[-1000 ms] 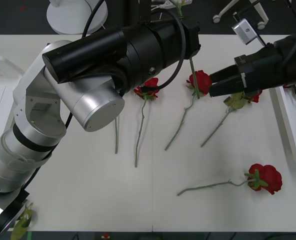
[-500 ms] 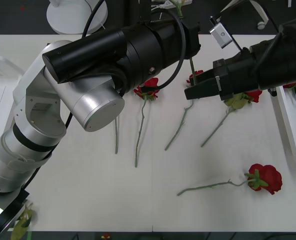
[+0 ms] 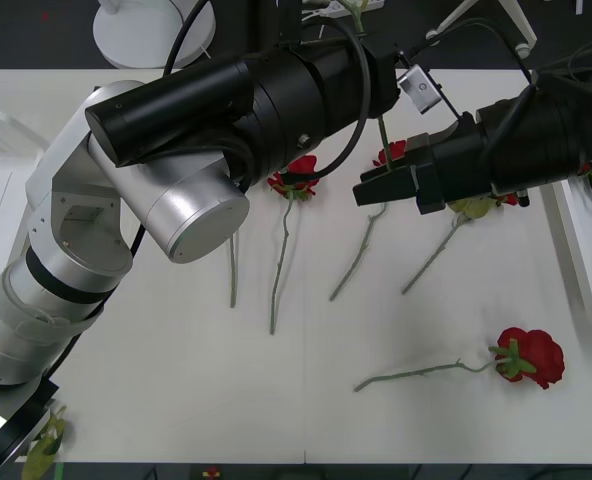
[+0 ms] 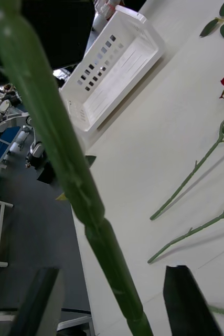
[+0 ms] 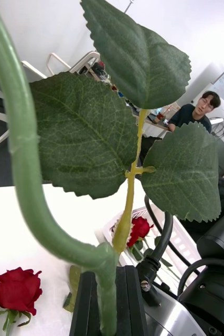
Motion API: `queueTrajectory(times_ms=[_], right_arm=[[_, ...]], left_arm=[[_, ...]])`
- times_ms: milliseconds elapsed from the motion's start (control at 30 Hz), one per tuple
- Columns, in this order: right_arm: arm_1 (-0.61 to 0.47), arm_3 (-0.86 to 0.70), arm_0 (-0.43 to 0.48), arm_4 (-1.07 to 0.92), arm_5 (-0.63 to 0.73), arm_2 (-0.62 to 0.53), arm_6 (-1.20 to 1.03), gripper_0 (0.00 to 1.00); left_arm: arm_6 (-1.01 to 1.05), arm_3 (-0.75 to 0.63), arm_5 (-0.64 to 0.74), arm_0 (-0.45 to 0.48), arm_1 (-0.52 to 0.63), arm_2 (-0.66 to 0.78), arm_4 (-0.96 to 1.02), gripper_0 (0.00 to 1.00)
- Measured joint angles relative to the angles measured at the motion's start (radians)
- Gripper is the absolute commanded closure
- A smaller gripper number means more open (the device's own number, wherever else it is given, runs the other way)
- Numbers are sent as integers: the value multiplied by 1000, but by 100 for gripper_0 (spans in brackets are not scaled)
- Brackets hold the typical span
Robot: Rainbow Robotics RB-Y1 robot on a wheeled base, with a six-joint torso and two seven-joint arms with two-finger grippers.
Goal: Place the red flowers into the right box and the blue flowers into the left box. If a person shows an open palm, hand one flower to the person first, then continue sorting.
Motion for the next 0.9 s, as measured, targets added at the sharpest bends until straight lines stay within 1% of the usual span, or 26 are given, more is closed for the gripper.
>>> queueTrajectory(times_ms=[33,67,133,233,400,433,467,500,900], right_arm=[[1,0,0,0,-1,0,-8,90],[2,-1,0,0,-1,0,-22,94],[6,-1,-1,1,-2,0,-56,100],[9,-1,-3,17,-7,3,-93,100],[13,0,-6,20,-10,4,-93,100],[13,0,-6,20,-10,4,-93,100],[13,0,-6,20,-10,4,-93,100],[13,0,-6,20,-10,4,-93,100],[15,-1,-7,30,-10,12,-93,100]], left_arm=[[0,1,0,0,0,0,-1,100],[0,1,0,0,0,0,-2,100],[0,2,0,0,0,0,-3,100],[0,1,0,0,0,0,-3,100],[0,1,0,0,0,0,-3,100],[0,1,0,0,0,0,-3,54],[0,1,0,0,0,0,-3,7],[0,1,0,0,0,0,-3,0],[0,1,-1,0,0,0,-3,0]])
